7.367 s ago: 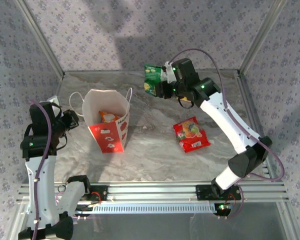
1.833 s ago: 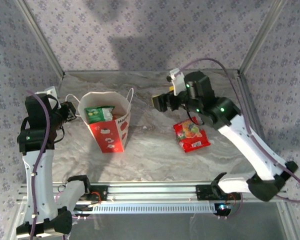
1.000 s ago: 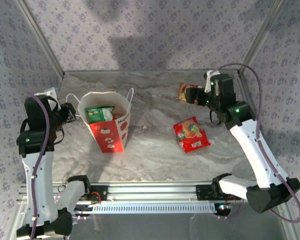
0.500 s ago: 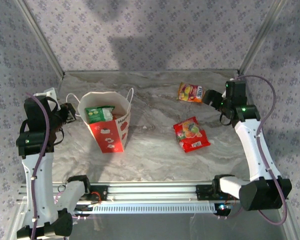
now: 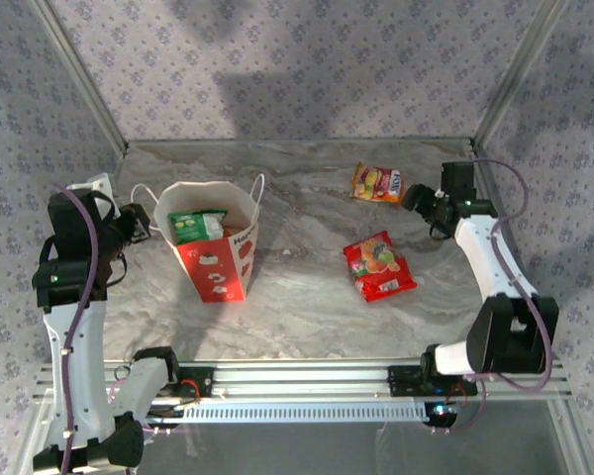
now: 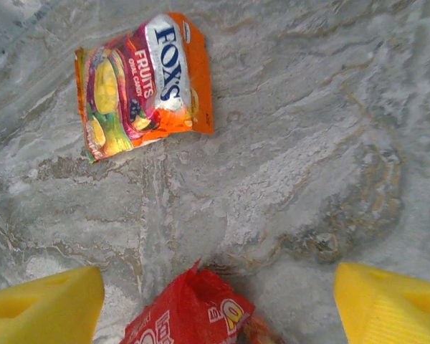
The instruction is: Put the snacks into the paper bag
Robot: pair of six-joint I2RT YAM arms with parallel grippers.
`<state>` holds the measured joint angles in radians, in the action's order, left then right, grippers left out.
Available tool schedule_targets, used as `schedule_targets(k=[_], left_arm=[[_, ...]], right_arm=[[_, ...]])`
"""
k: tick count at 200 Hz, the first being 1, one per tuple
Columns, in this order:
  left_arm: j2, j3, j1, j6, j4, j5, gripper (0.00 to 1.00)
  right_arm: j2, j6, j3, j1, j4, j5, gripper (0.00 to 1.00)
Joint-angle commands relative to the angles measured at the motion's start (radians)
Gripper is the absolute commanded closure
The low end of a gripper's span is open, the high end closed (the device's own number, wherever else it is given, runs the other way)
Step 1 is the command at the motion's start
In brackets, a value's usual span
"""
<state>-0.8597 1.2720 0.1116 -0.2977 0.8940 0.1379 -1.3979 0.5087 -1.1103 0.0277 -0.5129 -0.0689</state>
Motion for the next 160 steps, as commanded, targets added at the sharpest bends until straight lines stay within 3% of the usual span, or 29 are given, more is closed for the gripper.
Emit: schedule_targets(k=[1,54,160], left_arm=[[-0.004,0.003,0.006,-0.007,-0.018,0.009,0.88],[-0.018,0.000,0.006,-0.011,-0.032,0.011,0.88],[-0.022,0.010,0.007,-0.015,-0.031,0.015,0.89]], right_arm=[[-0.070,0.028,-0.002,0.010,0.050,-0.052,0.18],[-0.224,0.059,-0.037,0.029,0.135,-0.157,0.23],[-0.418,0.142,-0.071,0.029,0.386,-0.328,0.20]])
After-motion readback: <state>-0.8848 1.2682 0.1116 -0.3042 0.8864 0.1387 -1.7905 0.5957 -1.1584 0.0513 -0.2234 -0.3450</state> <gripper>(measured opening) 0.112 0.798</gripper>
